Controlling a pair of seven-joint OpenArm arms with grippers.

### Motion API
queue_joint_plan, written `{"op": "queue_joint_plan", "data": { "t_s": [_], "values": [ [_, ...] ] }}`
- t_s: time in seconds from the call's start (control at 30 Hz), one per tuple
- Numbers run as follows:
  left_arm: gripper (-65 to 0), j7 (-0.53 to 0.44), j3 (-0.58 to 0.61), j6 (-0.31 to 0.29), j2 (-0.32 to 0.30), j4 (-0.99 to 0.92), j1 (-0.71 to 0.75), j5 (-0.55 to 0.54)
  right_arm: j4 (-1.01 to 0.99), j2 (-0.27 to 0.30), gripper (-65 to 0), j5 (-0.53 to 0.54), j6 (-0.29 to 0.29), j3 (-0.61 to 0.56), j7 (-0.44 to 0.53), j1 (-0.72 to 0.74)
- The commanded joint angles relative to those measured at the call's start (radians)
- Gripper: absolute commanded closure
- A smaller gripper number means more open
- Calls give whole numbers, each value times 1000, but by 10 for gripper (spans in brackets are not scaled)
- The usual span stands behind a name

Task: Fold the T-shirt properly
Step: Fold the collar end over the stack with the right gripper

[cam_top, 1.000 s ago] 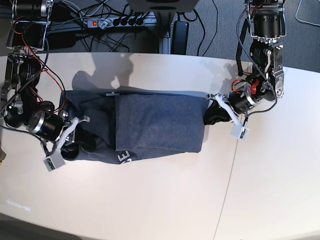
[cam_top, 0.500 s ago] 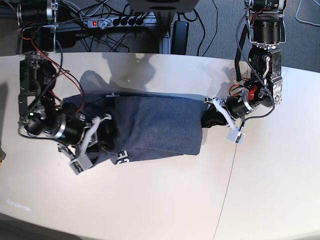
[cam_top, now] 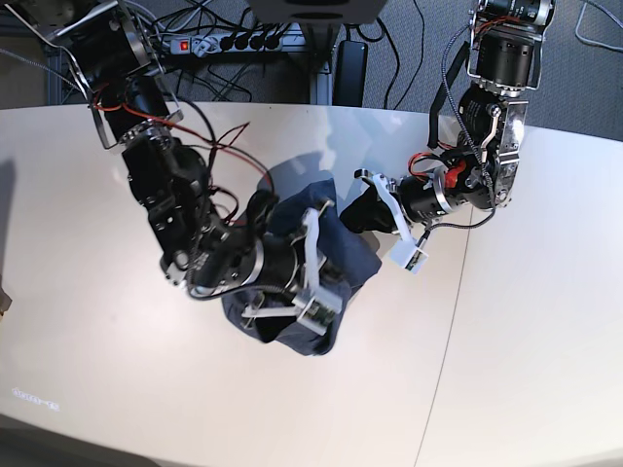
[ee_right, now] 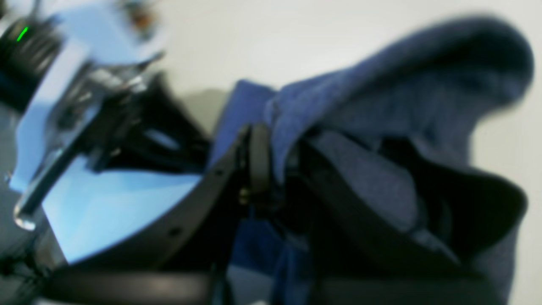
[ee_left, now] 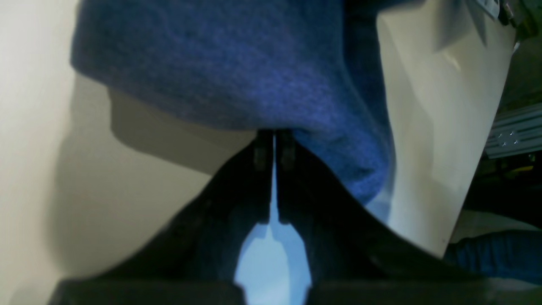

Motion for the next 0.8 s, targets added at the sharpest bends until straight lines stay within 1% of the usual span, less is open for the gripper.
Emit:
{"op": "queue_joint_plan", "data": {
  "t_s": [0.0,0.17,0.4,0.47,0.6,0.67,0.77],
  "values": [
    [-30,50,4,-1,-6,2,-5,64,13,3,0,-9,38,-9,21,17],
    [-30,50,4,-1,-6,2,-11,64,12,3,0,-8,32,-30,23,-29],
    [-30,51,4,-1,-6,2,-19,62,5,3,0,18,34,-31,33,-53],
    [-30,51,5,-1,-6,2,-19,47,5,2,0,17,34,-32,35,-53],
    [-30,57,4,-1,-6,2,-19,17,5,2,0,-17,34,-32,65,-52],
    [-30,77,4,-1,-7,2,-19,1,5,2,0,-35,34,-35,74,-52],
    [-30,134,-10,-1,-12,2,-19,-47,4,3,0,-65,34,-62,75,-52]
  ]
}}
